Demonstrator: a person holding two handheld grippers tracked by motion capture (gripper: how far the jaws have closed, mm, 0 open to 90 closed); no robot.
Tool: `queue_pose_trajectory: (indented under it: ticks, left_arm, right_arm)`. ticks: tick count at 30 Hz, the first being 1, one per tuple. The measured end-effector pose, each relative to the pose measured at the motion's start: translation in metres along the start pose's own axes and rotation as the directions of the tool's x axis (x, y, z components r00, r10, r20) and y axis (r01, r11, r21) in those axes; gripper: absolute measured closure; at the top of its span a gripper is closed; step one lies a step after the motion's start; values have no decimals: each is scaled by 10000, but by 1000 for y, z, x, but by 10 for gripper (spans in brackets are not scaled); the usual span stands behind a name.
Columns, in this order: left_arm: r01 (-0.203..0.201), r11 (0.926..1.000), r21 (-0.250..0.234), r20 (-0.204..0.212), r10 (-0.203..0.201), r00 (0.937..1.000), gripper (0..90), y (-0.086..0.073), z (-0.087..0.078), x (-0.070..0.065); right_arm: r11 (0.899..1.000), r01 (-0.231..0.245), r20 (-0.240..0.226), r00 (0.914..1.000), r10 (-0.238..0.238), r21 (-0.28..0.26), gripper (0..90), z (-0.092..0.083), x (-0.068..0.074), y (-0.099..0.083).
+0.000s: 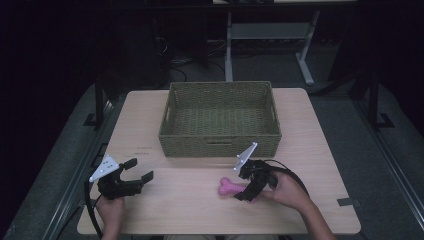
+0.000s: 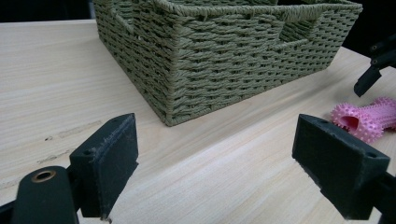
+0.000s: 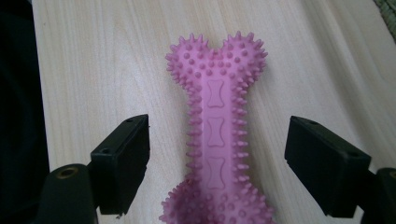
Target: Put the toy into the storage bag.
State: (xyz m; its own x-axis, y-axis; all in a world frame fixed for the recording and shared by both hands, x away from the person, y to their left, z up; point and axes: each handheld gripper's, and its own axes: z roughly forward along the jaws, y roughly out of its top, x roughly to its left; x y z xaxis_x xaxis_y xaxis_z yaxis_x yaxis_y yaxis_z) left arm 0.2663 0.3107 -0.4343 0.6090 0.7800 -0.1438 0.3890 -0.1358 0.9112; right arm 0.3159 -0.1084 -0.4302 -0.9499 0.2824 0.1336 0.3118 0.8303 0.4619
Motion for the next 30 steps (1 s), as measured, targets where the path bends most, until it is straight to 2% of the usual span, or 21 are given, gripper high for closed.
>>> queue_pose_trajectory:
  ticks: [8, 13, 16, 21, 26, 30]
  left_arm:
    - [3, 10000, 2, -7, -3, 10000, 139, 0, 0, 0]
    - [15, 10000, -22, -6, -15, 10000, 139, 0, -1, 0]
    - [45, 10000, -37, -3, -45, 10000, 139, 0, -2, 1]
    - [38, 9999, -101, -13, -38, 10000, 139, 0, -2, 1]
    - [47, 10000, -83, -5, -47, 10000, 139, 0, -2, 1]
    - [11, 9999, -116, -22, -12, 10000, 139, 0, -3, 1]
  right_arm:
    - [9995, 150, 26, 9999, -150, 267, 277, 8, 1, 4]
    - [9983, 294, 14, 9996, -295, 508, 367, 13, 2, 5]
    - [9968, 410, 140, 9990, -420, 680, 447, 15, 2, 5]
    - [9950, 585, 354, 9975, -616, 815, 528, 16, 4, 6]
    - [9938, 698, 287, 9970, -725, 863, 558, 17, 5, 6]
    - [9945, 622, 181, 9978, -640, 845, 570, 17, 3, 6]
